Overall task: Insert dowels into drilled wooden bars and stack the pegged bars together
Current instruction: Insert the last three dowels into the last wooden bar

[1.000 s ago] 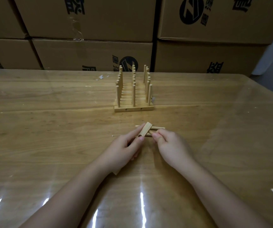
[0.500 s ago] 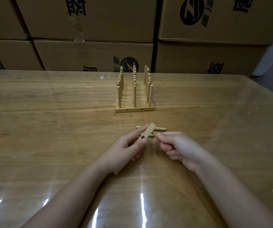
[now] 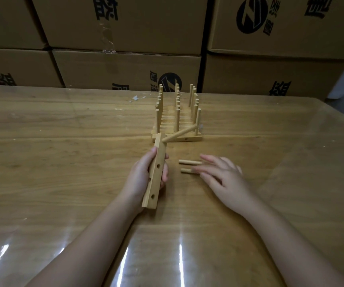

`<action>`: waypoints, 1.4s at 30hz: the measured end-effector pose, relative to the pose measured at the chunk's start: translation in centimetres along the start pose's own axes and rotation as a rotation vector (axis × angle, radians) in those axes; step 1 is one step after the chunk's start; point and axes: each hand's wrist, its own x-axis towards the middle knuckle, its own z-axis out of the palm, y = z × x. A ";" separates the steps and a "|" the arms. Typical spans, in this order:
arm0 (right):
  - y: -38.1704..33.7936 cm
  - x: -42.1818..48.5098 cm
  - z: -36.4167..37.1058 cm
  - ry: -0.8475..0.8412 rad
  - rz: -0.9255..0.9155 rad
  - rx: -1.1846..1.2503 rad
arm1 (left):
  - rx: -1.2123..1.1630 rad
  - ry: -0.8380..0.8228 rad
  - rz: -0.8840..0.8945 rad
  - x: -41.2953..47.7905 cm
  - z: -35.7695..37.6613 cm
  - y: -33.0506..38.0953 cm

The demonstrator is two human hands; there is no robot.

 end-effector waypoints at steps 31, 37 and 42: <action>-2.2 -0.4 -1.0 0.106 0.196 1.393 | 0.059 0.060 -0.038 -0.4 0.7 0.5; -3.2 -0.7 0.0 -0.164 0.090 1.332 | 0.154 0.092 -0.002 -0.5 1.0 0.3; -3.7 -0.9 0.5 -0.189 0.101 1.217 | 0.176 0.140 -0.019 -0.8 0.9 0.2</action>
